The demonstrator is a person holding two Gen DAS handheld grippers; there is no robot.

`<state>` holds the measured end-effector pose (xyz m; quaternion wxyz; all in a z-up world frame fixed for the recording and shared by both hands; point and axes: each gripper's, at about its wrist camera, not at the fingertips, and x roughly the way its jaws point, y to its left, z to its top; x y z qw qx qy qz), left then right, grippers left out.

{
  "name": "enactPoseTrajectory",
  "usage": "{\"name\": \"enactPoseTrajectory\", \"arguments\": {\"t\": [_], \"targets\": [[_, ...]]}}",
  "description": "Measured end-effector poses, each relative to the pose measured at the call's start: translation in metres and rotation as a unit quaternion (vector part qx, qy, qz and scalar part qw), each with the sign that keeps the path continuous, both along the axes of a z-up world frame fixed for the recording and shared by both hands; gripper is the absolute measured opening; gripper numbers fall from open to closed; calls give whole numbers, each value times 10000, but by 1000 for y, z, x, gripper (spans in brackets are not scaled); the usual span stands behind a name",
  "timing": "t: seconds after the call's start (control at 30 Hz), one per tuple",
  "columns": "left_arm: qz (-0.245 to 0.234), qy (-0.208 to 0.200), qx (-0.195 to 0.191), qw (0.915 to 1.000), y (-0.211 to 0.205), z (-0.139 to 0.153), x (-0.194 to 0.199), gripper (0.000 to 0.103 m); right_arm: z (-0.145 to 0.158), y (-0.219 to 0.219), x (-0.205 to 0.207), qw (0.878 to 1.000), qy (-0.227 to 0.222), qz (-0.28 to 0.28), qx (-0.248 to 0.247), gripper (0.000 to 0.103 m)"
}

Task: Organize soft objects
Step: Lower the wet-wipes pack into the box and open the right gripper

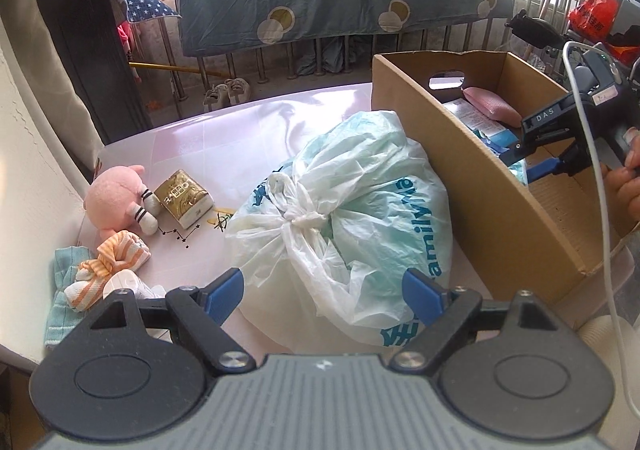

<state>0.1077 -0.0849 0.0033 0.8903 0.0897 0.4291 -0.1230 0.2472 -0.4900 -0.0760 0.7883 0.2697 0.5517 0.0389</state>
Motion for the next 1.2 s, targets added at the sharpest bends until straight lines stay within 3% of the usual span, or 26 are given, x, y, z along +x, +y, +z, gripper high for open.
{"name": "enactPoseTrajectory", "arguments": {"t": [0.1, 0.2, 0.27, 0.33, 0.37, 0.53, 0.57, 0.63, 0.83, 1.03, 1.2], "targets": [[3, 9, 4, 10000, 0, -1, 1, 88, -2, -1, 4, 9997, -175, 128, -76, 50], [-4, 17, -27, 10000, -1, 0, 3, 88, -6, -5, 3, 10000, -80, 44, 30, 52], [-15, 11, -37, 10000, -2, 0, 3, 88, -11, -12, 1, 9982, 239, -257, 483, 55], [-16, 13, -60, 10000, -2, 0, 4, 88, -17, -16, 0, 9918, 473, -574, 1042, 67], [-13, 18, -73, 10000, -2, 0, 4, 88, -17, -16, 0, 9906, 511, -662, 1087, 70], [10, 42, -92, 9999, 0, -1, 2, 88, -13, 10, 6, 9964, 493, -382, 581, 73], [23, 44, -93, 9999, 1, 0, 3, 88, -11, 18, 6, 9983, 450, -211, 318, 71], [51, 43, -118, 9999, 3, 0, 3, 88, -7, 28, 4, 9992, 347, 158, -105, 55], [116, 97, -258, 9996, 9, -1, 5, 88, 9, 13, -11, 9943, 226, 905, -516, 23], [134, 107, -281, 9995, 9, -2, 4, 88, 23, 4, -21, 9773, 293, 1529, -1437, 19], [173, 99, -273, 9994, 11, -2, 3, 88, 29, -16, -17, 9918, -47, 979, -824, 22]]}}
